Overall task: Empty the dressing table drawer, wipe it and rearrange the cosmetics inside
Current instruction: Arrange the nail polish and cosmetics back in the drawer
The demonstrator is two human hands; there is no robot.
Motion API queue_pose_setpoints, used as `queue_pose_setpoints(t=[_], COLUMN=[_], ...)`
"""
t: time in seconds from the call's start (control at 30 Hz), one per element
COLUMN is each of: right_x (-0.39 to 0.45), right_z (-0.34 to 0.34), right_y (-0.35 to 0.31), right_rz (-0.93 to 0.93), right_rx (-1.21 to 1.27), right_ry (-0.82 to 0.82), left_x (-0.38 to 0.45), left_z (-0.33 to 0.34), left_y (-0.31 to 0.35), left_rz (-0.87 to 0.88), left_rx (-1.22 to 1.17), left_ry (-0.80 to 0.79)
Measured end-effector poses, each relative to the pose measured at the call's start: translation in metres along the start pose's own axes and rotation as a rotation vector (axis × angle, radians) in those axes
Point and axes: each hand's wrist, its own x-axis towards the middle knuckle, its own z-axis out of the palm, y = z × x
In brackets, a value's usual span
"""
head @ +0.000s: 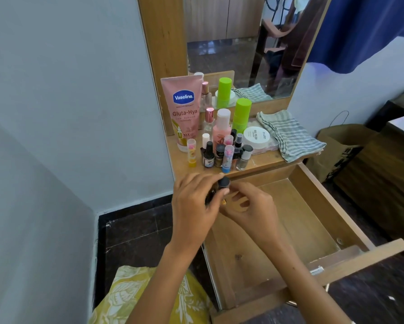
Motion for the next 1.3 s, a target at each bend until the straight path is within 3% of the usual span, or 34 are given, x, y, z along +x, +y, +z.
queue_pose_setpoints(t=[0.13,0.33,0.5,0.8,1.07,1.3], right_x=[-0.001,0.016,0.031,0.038,0.013,-0.003], right_z=[-0.005,-0.002,0.024,0.051,0.017,0.01], right_y=[0.005,0.031,0.047,0.071,0.037,0.022], right_rz=[-0.022,0.375,0.486,0.434,0.376,0.297], right_rx=[-0.128,-0.256,-0.34,-0.176,-0.325,-0.303], right_ry=[-0.001,-0.184,-0.295,-0.269,-0.239,-0.173], left_x=[-0.009,-0.015,-0.019,-0.006,0.019,0.038], left_z=[0.008,0.004,0.002,0.008,0.015,0.017], left_y=[0.008,-0.008,-0.012,-0.011,-0.011,-0.014], left_rz=[-0.019,-0.142,-0.171,-0.115,-0.087,-0.084], left_rx=[-0.067,0.004,0.077,0.193,0.324,0.336], left_ry=[-0.063,-0.093,-0.045,-0.02,-0.047,-0.016])
